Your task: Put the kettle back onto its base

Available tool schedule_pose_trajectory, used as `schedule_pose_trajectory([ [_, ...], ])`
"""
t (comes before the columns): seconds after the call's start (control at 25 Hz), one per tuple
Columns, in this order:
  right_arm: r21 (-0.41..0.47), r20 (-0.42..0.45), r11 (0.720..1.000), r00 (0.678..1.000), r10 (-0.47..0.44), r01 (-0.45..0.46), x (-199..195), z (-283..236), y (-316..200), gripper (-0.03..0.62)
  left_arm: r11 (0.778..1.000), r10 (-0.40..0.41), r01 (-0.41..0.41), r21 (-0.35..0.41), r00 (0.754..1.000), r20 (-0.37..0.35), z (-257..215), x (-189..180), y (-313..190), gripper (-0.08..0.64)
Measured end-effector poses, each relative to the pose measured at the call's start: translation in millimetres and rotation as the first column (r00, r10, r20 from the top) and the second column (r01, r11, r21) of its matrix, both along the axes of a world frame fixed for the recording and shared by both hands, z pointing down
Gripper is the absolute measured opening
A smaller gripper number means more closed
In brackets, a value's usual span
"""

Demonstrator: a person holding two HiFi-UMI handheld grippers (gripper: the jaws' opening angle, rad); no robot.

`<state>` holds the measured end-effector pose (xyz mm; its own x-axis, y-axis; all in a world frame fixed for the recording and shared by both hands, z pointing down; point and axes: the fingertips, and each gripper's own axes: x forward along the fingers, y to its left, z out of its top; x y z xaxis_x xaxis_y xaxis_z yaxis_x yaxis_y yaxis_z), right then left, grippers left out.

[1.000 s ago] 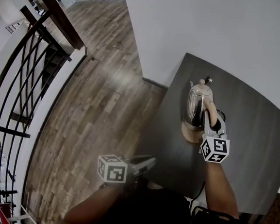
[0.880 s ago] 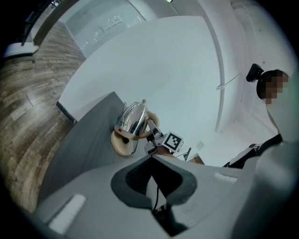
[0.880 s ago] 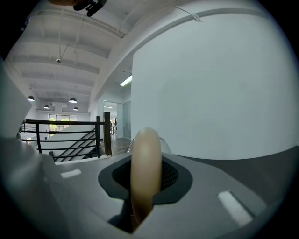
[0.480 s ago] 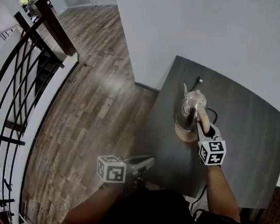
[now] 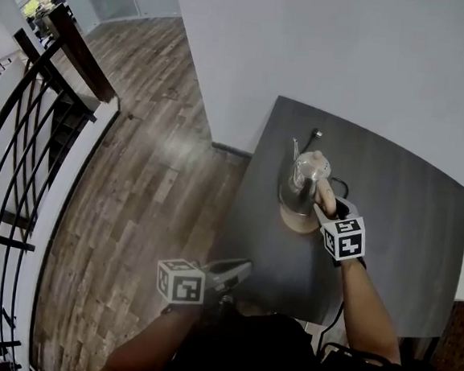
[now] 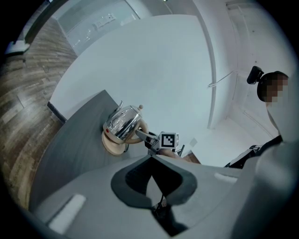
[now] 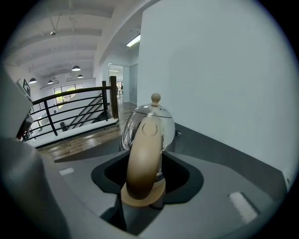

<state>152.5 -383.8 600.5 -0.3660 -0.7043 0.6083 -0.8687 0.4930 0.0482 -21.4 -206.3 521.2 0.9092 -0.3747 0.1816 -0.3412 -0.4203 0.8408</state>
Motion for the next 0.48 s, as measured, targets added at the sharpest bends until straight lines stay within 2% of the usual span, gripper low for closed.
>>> schedule_pose_trajectory([
  [0.08,0.000,0.011,1.000,1.000,0.015,-0.015,3.7,-9.8,-3.6,0.236,1.000,-0.002,0.002,0.001,1.000,-0.002,-0.4,-1.9,1.4,0.000],
  [0.2,-0.048,0.013,0.999,1.000,0.017,-0.017,0.5,-15.6,-10.4,0.242,1.000,-0.011,0.011,-0.003,1.000,-0.003,1.5,-7.5,2.0,0.000],
  [0.4,-0.160,-0.051,0.987,0.998,-0.021,0.013,-6.8,-18.4,-18.4,0.238,1.000,-0.015,0.015,-0.008,1.000,-0.011,2.6,-10.4,3.2,0.000],
  [0.48,-0.208,-0.089,0.978,0.996,-0.030,0.011,-8.3,-16.9,-18.5,0.212,1.000,-0.018,0.018,-0.007,1.000,-0.014,2.8,-11.2,4.2,0.000],
])
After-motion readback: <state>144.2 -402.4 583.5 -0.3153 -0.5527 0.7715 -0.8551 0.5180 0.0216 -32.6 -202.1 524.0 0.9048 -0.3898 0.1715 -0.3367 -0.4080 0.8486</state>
